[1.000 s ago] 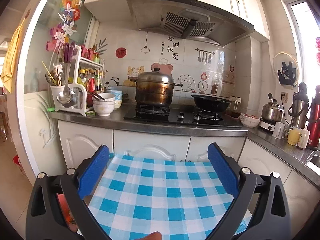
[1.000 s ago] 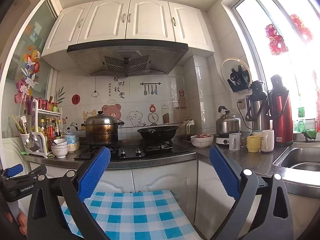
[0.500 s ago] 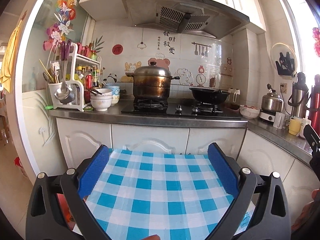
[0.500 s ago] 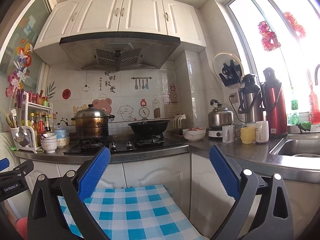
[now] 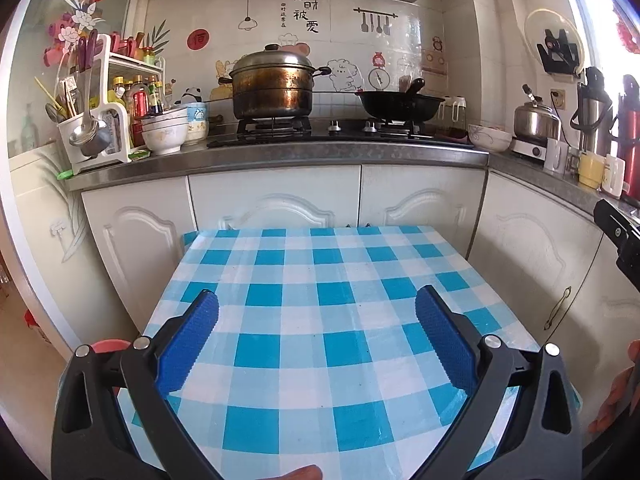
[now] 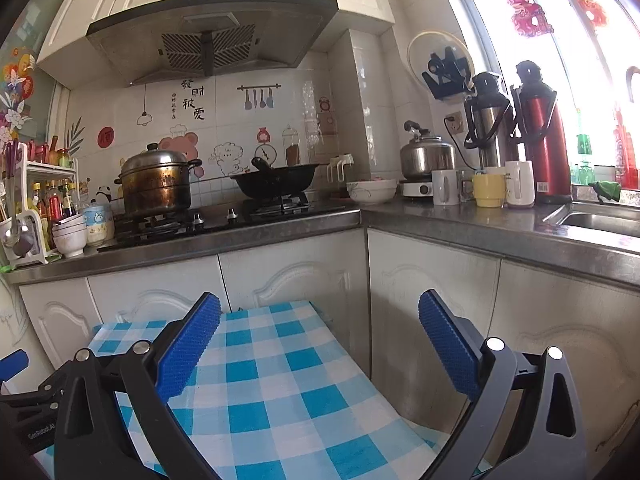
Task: Collect trash
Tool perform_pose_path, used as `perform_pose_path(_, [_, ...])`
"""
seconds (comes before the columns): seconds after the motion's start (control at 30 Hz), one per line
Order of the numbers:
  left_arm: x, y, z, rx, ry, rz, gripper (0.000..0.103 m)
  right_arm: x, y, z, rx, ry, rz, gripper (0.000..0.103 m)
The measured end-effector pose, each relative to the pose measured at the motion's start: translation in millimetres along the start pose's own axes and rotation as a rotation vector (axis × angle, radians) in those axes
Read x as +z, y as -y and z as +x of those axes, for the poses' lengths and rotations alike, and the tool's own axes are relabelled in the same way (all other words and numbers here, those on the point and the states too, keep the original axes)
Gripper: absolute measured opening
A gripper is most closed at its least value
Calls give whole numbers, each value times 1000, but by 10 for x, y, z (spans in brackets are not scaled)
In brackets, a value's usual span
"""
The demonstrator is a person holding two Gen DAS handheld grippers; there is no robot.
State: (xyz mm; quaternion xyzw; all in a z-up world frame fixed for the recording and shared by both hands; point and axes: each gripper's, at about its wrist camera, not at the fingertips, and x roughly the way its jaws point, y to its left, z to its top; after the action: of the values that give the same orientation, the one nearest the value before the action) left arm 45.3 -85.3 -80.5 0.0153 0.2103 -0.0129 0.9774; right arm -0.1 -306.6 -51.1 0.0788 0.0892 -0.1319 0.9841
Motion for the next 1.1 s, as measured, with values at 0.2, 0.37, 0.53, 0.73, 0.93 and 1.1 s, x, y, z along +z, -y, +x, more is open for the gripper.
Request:
perform_pose_path(0.2, [-43,8,53,8,-11,2,99,-76,-44,38,0,-14,-25,98])
perform_pose_path(0.37, [-45,-8,73,12,-20,0,99,-88,-45,57,6,-14,-26,98])
perform_pose_path(0.53, [-41,-26,85,15,-24,-8,99,-92,-60,82,7,-27,-29,98])
perform_pose_path(0.73, [-40,-31,89,13,-27,-7,99,-102,-78,89,10,-31,-32,98])
perform_pose_path(0.93, [-64,-37,113,13,-34,-4,99,-115,-99,103,13,-34,-33,98])
perform_pose_path(1.1, [-86,-28,141,14,-42,-6,99,-138,-115,117,16,-41,-35,98])
